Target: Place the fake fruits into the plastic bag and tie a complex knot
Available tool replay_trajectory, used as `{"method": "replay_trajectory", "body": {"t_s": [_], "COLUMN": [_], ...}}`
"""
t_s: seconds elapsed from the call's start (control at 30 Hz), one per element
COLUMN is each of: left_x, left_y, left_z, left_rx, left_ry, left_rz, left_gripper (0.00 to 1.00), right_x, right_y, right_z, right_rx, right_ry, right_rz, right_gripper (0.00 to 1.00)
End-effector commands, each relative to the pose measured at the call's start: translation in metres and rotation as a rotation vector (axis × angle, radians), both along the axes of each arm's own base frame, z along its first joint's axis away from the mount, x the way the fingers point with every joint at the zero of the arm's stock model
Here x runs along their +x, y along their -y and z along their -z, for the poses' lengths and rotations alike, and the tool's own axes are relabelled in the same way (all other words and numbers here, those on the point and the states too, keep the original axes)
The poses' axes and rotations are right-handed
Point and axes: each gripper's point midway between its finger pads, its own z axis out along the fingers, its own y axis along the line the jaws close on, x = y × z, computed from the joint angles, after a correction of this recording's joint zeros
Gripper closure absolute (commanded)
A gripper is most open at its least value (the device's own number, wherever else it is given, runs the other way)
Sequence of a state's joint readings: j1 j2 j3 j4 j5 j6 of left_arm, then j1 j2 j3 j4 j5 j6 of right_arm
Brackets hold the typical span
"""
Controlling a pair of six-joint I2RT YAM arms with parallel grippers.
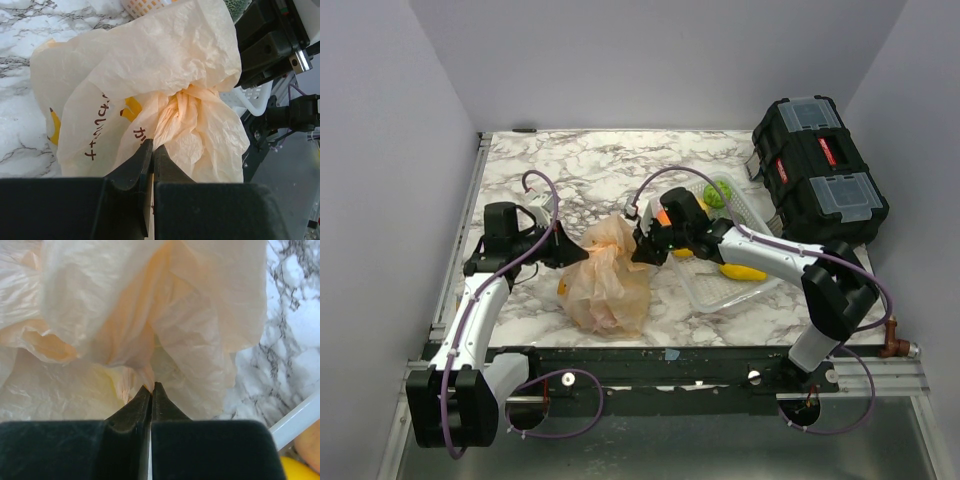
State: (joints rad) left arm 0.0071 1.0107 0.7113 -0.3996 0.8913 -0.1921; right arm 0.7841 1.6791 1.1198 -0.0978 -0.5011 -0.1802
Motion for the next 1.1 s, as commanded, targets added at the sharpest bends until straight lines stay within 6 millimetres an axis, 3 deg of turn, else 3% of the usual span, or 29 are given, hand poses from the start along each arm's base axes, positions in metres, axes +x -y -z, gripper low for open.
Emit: {"method": "replay_trajectory", "body": {"t_s": [0.0,0.23,0.5,0.63,0.7,0.8,0.87,1.07], "left_x": [0.004,0.007,0.022,0.025,0.027,0.020,0.018,0.028], "left_y": [-0.010,-0.043,-0.134,-0.156,-0.149,-0.106,-0.089,-0.073], "left_z": [-0.016,-0.036,-0.019,-0.016,-0.016,-0.023,-0.028,-0.030], "left_rx": [0.008,0.191,0.587,0.668,0.646,0.484,0.430,0.456], "left_ry": [0.043,0.200,0.230,0.267,0.309,0.374,0.394,0.486], "left_rz": [-0.028,-0.105,-0.427,-0.501,-0.468,-0.290,-0.240,-0.163], "left_gripper": [1.00,1.00,1.00,1.00,1.00,1.00,1.00,1.00], "right_x": [0.005,0.016,0.041,0.049,0.048,0.038,0.031,0.019], "right_y": [0.020,0.052,0.081,0.090,0.091,0.082,0.073,0.051], "right_z": [0.011,0.005,-0.021,-0.030,-0.027,-0.023,-0.022,-0.020], "right_rx": [-0.086,-0.170,-0.277,-0.318,-0.331,-0.303,-0.282,-0.242], "right_ry": [0.046,0.143,0.303,0.360,0.359,0.320,0.283,0.182], "right_rz": [0.044,0.133,0.224,0.246,0.234,0.175,0.126,0.014], "right_gripper": [0.99,0.99,0.99,0.99,0.99,0.99,0.99,0.99]}}
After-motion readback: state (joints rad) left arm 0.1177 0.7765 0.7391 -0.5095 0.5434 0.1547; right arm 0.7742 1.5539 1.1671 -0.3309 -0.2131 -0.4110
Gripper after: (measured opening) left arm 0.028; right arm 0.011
